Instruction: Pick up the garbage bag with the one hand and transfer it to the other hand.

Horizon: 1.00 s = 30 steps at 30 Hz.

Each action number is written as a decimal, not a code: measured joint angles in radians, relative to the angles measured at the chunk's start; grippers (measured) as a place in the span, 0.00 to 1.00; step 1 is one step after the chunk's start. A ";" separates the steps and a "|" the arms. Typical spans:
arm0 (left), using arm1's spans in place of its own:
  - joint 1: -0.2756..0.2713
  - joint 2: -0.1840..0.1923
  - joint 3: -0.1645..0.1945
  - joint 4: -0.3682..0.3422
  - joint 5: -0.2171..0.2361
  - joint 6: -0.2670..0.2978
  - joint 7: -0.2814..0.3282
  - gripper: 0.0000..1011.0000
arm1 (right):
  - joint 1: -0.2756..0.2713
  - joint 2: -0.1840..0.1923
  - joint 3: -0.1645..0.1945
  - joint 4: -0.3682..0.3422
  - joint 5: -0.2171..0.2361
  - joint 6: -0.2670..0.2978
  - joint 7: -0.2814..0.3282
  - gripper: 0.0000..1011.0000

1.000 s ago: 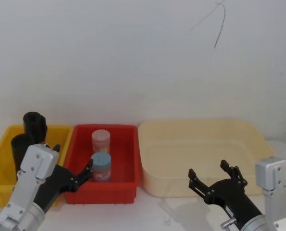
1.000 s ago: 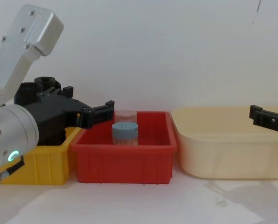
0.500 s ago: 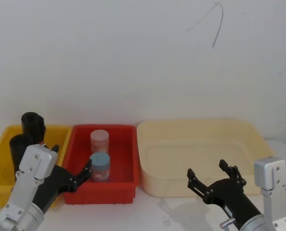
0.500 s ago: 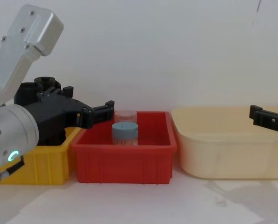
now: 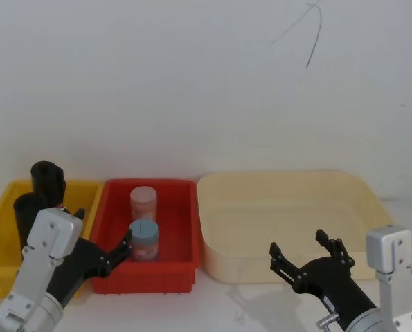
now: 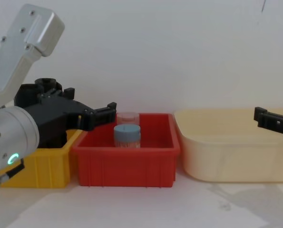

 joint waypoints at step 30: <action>0.289 0.114 -0.233 -0.204 -0.162 0.043 0.026 0.99 | 0.000 0.000 0.000 0.000 0.000 0.000 0.000 0.99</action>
